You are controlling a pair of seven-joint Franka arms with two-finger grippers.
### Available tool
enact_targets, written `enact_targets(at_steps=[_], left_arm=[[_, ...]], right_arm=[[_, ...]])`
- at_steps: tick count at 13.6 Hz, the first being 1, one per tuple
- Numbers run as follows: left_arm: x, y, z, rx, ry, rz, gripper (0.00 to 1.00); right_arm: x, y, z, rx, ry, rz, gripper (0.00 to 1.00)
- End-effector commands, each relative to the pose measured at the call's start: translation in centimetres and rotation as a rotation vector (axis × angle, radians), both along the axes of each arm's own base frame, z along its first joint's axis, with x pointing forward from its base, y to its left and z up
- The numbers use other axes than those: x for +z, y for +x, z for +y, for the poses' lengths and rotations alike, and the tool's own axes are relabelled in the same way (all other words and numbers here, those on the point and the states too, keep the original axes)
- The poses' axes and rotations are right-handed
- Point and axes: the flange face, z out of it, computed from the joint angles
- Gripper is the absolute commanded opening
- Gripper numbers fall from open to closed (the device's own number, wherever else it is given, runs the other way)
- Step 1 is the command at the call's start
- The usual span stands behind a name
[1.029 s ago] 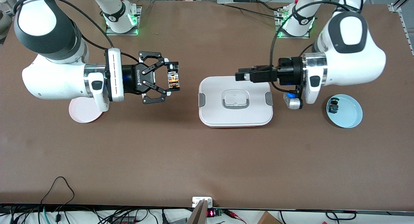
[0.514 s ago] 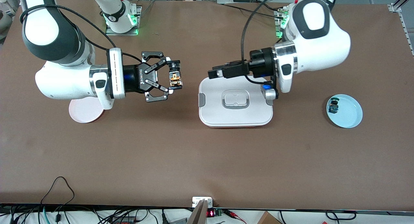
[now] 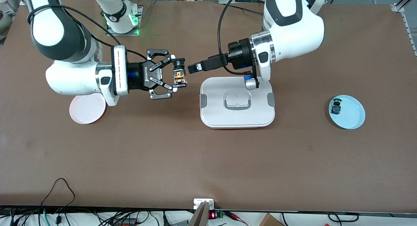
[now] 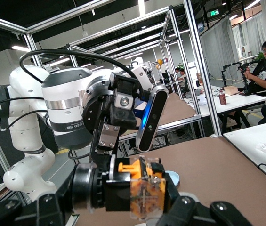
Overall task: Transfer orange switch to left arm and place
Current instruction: 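Grasp the orange switch with the left gripper beside the right gripper, then hold the switch with both grippers above the white box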
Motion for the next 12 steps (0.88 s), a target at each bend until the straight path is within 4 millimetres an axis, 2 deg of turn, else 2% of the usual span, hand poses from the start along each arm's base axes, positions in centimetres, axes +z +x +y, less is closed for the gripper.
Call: enact_targets(at_steps=[1, 3, 5, 7, 10, 12], left_arm=[[0.5, 0.0, -1.4, 0.019, -0.031, 0.005, 1.0], [0.0, 0.0, -2.1, 0.021, -0.028, 0.004, 1.0], [0.4, 0.3, -2.7, 0.014, -0.044, -0.001, 1.0], [0.2, 0.5, -2.6, 0.025, -0.038, -0.004, 1.0], [0.0, 0.5, -2.6, 0.023, -0.032, -0.012, 0.86], [-0.2, 0.6, -2.5, 0.02, -0.026, -0.031, 0.84]], right_arm=[[0.1, -1.0, 0.4, -0.018, 0.016, -0.005, 0.0], [0.0, -1.1, 0.6, -0.018, 0.014, -0.004, 0.0], [0.1, -1.4, 1.3, -0.018, 0.009, -0.005, 0.0], [-0.1, -1.4, 1.6, -0.021, 0.005, -0.002, 0.0], [0.0, -1.4, 1.4, -0.024, 0.005, -0.003, 0.0], [0.1, -1.4, 1.6, -0.021, 0.006, -0.005, 0.0]])
